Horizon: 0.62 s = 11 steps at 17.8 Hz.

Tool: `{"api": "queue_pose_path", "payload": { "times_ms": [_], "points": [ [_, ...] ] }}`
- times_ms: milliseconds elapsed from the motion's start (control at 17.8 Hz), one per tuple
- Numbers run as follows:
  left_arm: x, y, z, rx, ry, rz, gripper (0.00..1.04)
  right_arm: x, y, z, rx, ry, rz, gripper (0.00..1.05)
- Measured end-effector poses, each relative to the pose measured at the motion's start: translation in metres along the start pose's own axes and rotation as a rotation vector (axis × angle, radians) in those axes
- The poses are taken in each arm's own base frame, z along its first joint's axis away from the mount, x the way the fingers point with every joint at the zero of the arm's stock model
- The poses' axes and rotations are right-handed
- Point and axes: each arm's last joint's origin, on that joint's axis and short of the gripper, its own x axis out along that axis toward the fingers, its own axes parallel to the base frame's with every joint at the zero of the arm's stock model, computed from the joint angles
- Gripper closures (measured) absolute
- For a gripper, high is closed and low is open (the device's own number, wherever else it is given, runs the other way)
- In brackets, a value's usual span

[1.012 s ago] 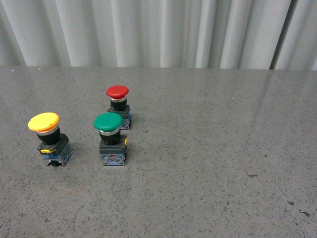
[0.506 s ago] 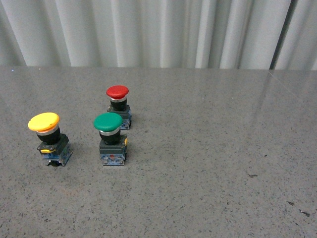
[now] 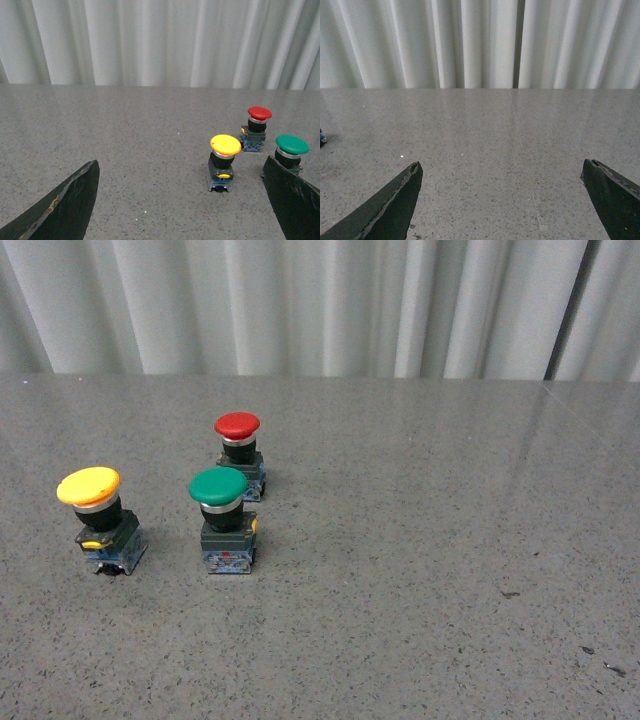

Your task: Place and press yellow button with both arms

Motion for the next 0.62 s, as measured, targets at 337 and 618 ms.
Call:
{"api": "queue_pose_path", "payload": {
  "times_ms": [337,618],
  "points": [
    [0.060,0.006,0.058,0.018,0.084,0.267,0.07,0.000,0.000,0.000,0.000,0.000,0.000,0.07],
    [0.157,-0.029,0.047,0.057,0.400,0.015,0.07,0.000,0.000,0.000,0.000,0.000,0.000,0.07]
  ]
}}
